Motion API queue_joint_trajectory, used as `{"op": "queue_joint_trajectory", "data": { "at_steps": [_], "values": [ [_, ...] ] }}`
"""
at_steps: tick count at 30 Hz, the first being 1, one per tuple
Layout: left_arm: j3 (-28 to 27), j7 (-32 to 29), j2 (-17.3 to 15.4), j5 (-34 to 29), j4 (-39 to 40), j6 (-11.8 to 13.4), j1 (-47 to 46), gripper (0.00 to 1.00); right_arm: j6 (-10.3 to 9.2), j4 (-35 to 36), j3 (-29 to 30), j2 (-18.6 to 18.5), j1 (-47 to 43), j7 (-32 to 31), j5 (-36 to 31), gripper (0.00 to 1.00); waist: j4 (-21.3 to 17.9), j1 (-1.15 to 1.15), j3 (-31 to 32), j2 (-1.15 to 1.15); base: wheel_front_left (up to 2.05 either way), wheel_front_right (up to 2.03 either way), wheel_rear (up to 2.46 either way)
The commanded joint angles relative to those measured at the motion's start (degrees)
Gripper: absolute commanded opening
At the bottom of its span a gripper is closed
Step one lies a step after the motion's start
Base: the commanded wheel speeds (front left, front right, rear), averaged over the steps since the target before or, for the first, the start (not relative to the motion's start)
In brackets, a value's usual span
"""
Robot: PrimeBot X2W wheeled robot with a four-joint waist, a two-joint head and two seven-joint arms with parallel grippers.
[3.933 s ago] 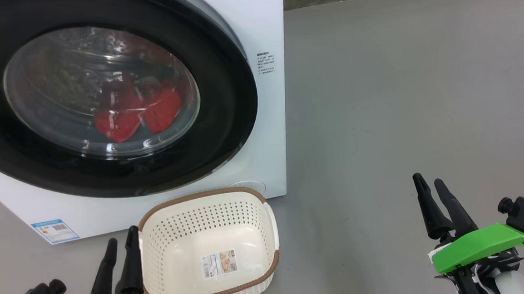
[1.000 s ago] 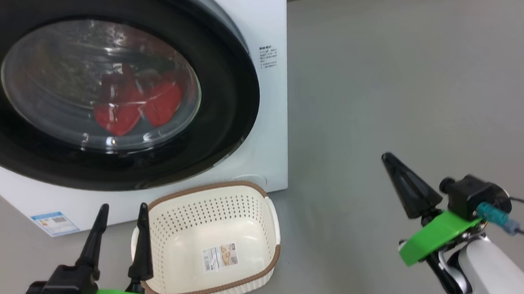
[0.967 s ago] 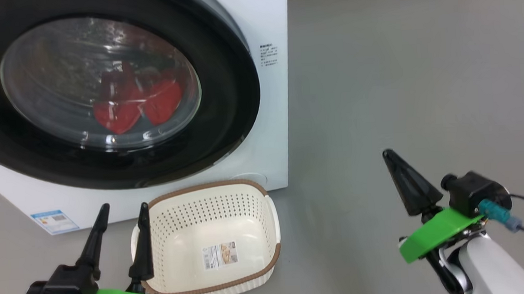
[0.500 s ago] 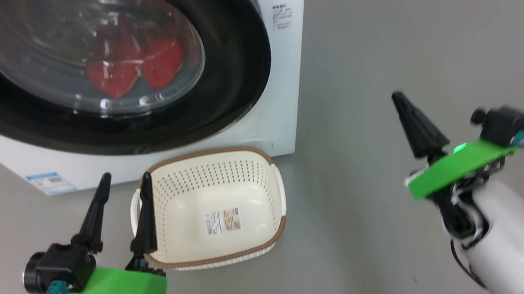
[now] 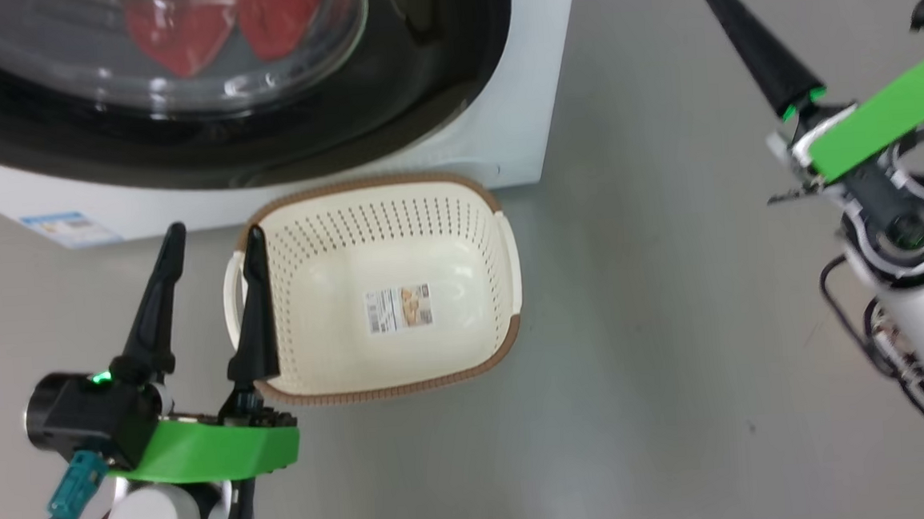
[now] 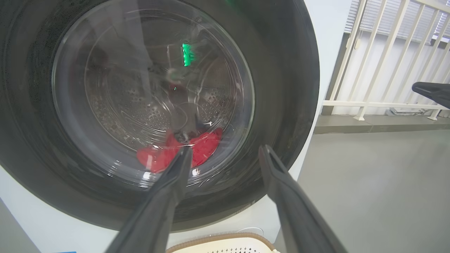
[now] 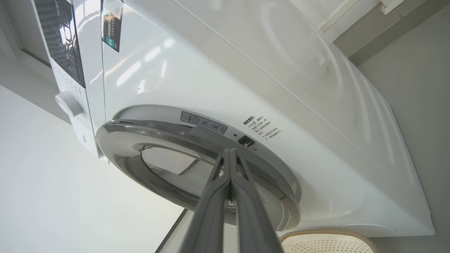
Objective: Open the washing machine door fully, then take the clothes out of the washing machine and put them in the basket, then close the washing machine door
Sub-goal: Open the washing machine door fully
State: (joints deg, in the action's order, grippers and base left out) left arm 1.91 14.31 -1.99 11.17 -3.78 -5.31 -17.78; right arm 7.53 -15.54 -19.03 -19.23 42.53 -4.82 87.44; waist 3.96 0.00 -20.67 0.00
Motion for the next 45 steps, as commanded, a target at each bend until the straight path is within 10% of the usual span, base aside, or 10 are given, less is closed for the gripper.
{"op": "queue_joint_trajectory", "data": {
  "at_steps": [1, 18, 45],
  "values": [
    [-1.35, 0.69, -0.88, 0.17, 2.07, 0.29, -1.26, 1.00, -0.04, 2.07, 0.30, -0.44, 1.22, -1.36, 1.81, 0.00, 1.49, 0.00, -3.64, 0.00, 0.00, 0.00, 0.00],
    [1.73, 0.69, -0.88, 0.11, 4.45, 1.02, -4.07, 1.00, -0.04, 0.09, 7.30, 1.09, 13.42, -17.83, 11.83, 0.00, 5.21, 0.00, -12.72, 0.00, 0.00, 0.00, 0.00],
    [4.47, 0.69, -0.88, 0.63, 5.90, 2.29, -5.19, 1.00, -0.04, -4.67, 9.46, 5.36, 25.91, -30.46, 7.22, 0.00, 10.62, 0.00, -18.43, 0.00, 0.00, 0.00, 0.00]
  ]
}}
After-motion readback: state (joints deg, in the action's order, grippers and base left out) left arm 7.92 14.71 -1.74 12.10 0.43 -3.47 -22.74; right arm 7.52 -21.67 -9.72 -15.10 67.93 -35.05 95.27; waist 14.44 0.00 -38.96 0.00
